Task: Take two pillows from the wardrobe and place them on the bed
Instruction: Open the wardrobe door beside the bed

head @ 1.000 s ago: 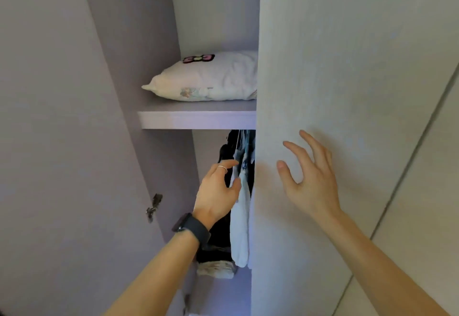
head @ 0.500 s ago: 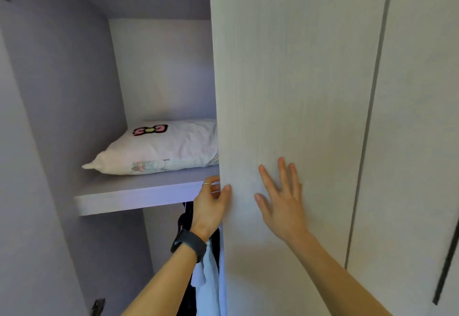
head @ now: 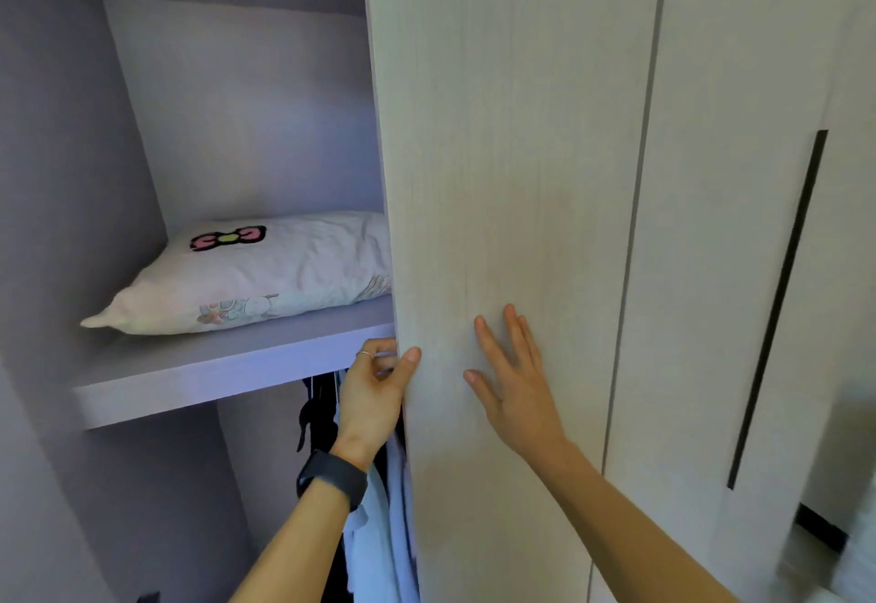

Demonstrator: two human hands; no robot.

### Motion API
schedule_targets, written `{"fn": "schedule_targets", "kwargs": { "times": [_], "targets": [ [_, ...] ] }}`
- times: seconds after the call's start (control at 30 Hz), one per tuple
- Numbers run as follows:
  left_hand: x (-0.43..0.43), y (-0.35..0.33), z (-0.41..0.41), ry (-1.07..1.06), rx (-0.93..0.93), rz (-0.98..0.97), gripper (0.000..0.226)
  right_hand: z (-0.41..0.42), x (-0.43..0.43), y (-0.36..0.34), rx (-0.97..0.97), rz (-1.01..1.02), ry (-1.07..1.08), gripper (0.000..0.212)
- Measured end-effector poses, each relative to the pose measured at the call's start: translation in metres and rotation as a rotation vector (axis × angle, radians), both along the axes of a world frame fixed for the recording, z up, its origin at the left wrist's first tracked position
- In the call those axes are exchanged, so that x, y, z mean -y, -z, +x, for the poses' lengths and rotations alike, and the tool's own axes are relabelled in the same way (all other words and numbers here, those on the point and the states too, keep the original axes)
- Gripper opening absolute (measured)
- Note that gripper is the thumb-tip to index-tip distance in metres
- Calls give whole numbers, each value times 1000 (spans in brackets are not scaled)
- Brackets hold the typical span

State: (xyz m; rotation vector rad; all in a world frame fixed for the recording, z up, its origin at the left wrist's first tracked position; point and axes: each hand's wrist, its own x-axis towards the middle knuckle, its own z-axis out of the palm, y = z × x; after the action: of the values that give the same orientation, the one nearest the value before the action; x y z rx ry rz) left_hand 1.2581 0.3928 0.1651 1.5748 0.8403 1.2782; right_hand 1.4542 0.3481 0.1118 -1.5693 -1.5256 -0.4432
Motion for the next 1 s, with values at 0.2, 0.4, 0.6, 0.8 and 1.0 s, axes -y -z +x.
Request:
{"fn": "schedule_targets", "kwargs": {
  "times": [0.2, 0.4, 0.6, 0.8, 1.0],
  "targets": [
    [52, 1, -17, 258, 62, -35, 27, -28, 71, 9, -304, -72, -99, 78],
    [98, 3, -9, 436, 71, -35, 25, -62, 151, 34, -620, -114, -173, 66],
    [127, 2, 6, 554, 70, -30, 26, -76, 203, 63, -739, -89, -87, 54],
    [152, 11, 31, 663, 40, 110, 32, -74, 233, 73, -769, 50, 61, 57],
    [169, 30, 66, 619, -39, 531, 48, -60, 266, 72, -703, 84, 184, 59]
  ]
}}
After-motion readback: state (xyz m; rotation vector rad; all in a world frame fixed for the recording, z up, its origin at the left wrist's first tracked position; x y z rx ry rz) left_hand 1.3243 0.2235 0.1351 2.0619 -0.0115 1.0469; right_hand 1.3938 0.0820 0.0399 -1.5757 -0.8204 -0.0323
